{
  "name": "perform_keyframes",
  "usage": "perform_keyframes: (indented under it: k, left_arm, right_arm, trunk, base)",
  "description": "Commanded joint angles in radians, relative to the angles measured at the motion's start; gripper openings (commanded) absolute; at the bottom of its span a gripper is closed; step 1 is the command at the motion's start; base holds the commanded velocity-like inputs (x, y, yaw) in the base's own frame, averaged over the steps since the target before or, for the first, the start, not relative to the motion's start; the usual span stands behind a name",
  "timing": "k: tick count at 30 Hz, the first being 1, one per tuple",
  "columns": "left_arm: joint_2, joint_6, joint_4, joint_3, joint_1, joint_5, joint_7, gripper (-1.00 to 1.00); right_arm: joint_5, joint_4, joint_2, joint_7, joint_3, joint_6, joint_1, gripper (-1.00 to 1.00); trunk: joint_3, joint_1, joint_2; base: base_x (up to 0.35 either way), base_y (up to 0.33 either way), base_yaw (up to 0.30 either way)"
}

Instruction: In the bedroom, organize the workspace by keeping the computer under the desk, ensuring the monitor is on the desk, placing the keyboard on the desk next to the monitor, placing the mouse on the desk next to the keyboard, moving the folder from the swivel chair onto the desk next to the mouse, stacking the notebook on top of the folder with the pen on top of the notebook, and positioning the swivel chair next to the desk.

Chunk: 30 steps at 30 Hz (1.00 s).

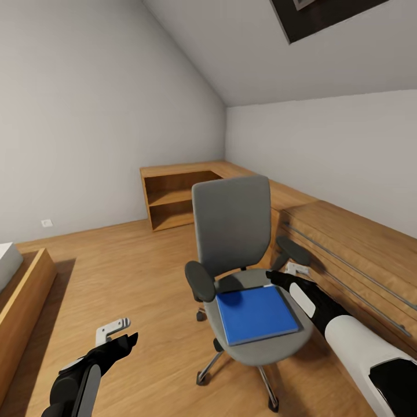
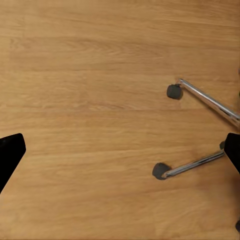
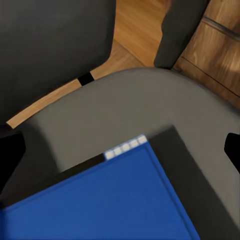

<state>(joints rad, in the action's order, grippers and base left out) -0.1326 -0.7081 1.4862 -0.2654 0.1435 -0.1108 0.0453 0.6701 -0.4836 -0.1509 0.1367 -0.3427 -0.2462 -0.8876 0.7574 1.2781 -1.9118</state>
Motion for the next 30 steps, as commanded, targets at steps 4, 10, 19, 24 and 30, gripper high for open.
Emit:
perform_keyframes:
  k: [4, 10, 19, 24, 30]
  left_arm:
    - [-0.001, -0.005, 0.001, -0.002, 0.001, -0.010, 0.005, 1.00]
    - [-0.001, -0.005, 0.002, -0.002, 0.001, -0.010, 0.005, 1.00]
    - [-0.002, -0.004, 0.002, -0.002, 0.001, -0.010, 0.002, 1.00]
    - [-0.002, -0.004, 0.003, -0.002, 0.001, -0.010, 0.001, 1.00]
    - [-0.003, -0.003, 0.006, -0.002, 0.001, -0.010, 0.000, 1.00]
  right_arm:
    - [0.009, -0.002, -0.001, 0.009, -0.009, -0.001, -0.001, 1.00]
    - [0.009, -0.001, 0.002, 0.009, -0.012, -0.001, -0.001, 1.00]
    - [0.010, 0.001, 0.014, 0.008, -0.013, -0.004, 0.000, 1.00]
    - [0.010, 0.003, 0.015, 0.008, -0.013, -0.005, 0.000, 1.00]
    - [0.009, 0.043, 0.016, 0.008, -0.015, -0.006, -0.001, 1.00]
  trunk:
    - [0.001, 0.000, 0.000]
    - [0.001, 0.000, 0.000]
    - [0.001, 0.000, 0.000]
    - [0.001, 0.000, 0.000]
    - [0.001, 0.000, 0.000]
  base:
    - [0.184, 0.000, 0.000]
    - [0.114, 0.000, 0.000]
    - [0.128, 0.000, 0.000]
    - [0.118, 0.000, 0.000]
    - [0.147, 0.000, 0.000]
